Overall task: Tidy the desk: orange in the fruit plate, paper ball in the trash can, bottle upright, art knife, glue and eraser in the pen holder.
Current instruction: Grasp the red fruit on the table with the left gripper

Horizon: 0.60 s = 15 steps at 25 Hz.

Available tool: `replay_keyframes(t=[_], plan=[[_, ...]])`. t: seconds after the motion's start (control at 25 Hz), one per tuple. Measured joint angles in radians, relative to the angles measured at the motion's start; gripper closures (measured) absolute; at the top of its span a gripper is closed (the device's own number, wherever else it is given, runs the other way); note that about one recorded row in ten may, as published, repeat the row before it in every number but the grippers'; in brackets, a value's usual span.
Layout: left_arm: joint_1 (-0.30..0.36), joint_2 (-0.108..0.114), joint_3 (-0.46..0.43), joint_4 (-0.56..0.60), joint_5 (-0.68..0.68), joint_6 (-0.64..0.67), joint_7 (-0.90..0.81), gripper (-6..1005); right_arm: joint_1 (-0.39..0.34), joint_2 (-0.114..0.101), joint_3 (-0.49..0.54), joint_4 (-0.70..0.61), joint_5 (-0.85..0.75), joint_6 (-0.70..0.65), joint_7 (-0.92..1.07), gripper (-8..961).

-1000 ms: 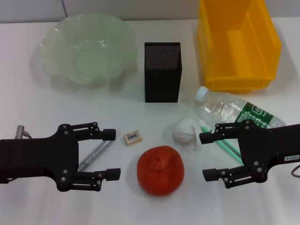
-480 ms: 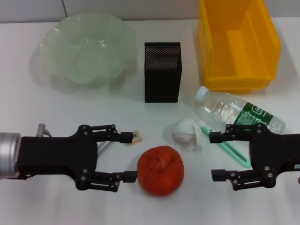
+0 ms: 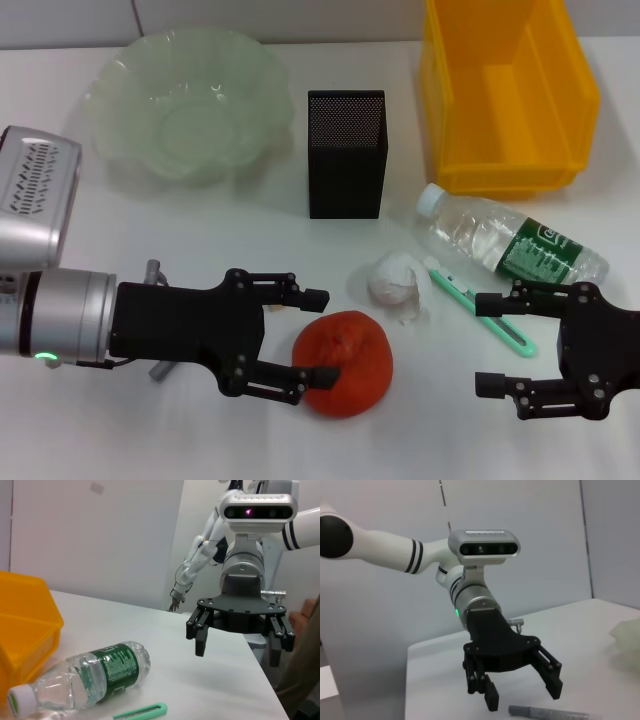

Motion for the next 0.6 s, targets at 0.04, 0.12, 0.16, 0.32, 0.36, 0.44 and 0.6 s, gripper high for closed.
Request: replay_keyframes(t=[0.04, 0.12, 0.16, 0.32, 0.36, 0.44, 0.6], plan=[[-0.001, 0.0, 0.002, 0.0, 0.0, -0.001, -0.001, 191, -0.002, 0.0, 0.005, 0.008, 0.002, 0.0, -0.006, 166], [-0.003, 0.0, 0.012, 0.0, -0.002, -0.005, 0.0, 191, -0.003, 0.0, 0.03, 0.038, 0.003, -0.002, -0.033, 165], [-0.003, 0.0, 0.012, 0.0, -0.002, -0.005, 0.0, 192, -0.003, 0.0, 0.03, 0.038, 0.003, -0.002, -0.033, 165], [-0.006, -0.003, 0.029, -0.003, -0.004, -0.031, 0.002, 192, -0.004, -0.003, 0.074, 0.092, -0.001, 0.003, -0.083, 165], [-0.01, -0.004, 0.034, -0.006, -0.004, -0.039, -0.001, 193, -0.004, -0.003, 0.074, 0.092, -0.001, 0.003, -0.083, 165], [-0.018, -0.004, 0.038, -0.016, -0.004, -0.053, -0.006, 193, -0.005, -0.003, 0.077, 0.098, -0.001, 0.005, -0.09, 165], [-0.035, -0.005, 0.047, -0.047, -0.008, -0.096, -0.005, 194, -0.011, -0.003, 0.078, 0.1, -0.002, -0.001, -0.091, 164]])
